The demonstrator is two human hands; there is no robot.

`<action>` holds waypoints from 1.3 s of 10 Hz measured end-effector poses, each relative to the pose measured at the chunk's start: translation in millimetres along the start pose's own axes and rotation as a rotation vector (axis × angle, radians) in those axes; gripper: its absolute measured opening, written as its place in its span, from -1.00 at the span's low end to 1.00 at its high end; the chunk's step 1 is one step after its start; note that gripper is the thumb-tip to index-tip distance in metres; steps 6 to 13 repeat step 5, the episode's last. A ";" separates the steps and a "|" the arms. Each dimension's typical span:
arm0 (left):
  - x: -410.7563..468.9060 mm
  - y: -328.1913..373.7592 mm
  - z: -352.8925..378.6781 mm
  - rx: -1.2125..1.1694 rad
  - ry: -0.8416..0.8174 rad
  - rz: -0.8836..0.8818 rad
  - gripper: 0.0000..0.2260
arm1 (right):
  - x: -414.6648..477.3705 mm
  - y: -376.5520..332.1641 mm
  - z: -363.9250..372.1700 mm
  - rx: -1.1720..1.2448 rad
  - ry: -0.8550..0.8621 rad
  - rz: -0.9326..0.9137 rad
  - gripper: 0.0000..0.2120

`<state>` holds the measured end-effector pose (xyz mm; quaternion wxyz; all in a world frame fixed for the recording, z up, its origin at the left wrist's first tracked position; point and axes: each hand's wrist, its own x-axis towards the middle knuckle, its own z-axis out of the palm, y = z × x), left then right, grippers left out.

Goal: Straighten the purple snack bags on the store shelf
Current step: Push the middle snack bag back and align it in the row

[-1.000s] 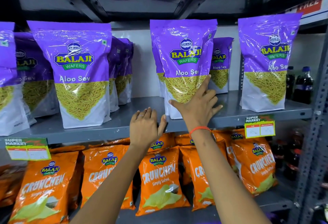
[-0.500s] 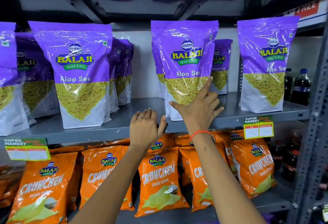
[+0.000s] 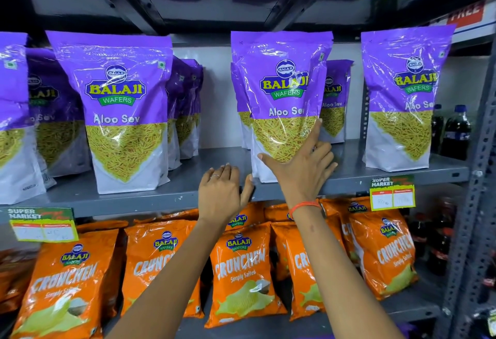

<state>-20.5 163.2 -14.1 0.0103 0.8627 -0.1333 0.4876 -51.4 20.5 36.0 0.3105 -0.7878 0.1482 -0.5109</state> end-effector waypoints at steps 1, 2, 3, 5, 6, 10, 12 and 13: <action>-0.6 -0.5 -0.6 -0.013 -0.003 -0.004 -0.49 | -0.6 0.5 1.6 0.000 0.004 -0.011 0.25; 0.1 -1.4 1.3 -0.011 0.004 0.000 -0.50 | -1.6 1.8 3.3 0.006 0.001 -0.020 0.25; 1.7 -1.1 3.3 -0.011 0.020 -0.026 -0.48 | -0.7 1.2 3.1 0.012 -0.002 -0.005 0.26; 7.6 21.8 -3.7 -0.079 0.133 -0.102 -0.39 | 7.9 2.3 -11.8 0.076 -0.006 -0.016 0.13; 7.6 21.8 -3.7 -0.079 0.133 -0.102 -0.39 | 7.9 2.3 -11.8 0.076 -0.006 -0.016 0.13; 7.6 21.8 -3.7 -0.079 0.133 -0.102 -0.39 | 7.9 2.3 -11.8 0.076 -0.006 -0.016 0.13; 7.6 21.8 -3.7 -0.079 0.133 -0.102 -0.39 | 7.9 2.3 -11.8 0.076 -0.006 -0.016 0.13; 7.6 21.8 -3.7 -0.079 0.133 -0.102 -0.39 | 7.9 2.3 -11.8 0.076 -0.006 -0.016 0.13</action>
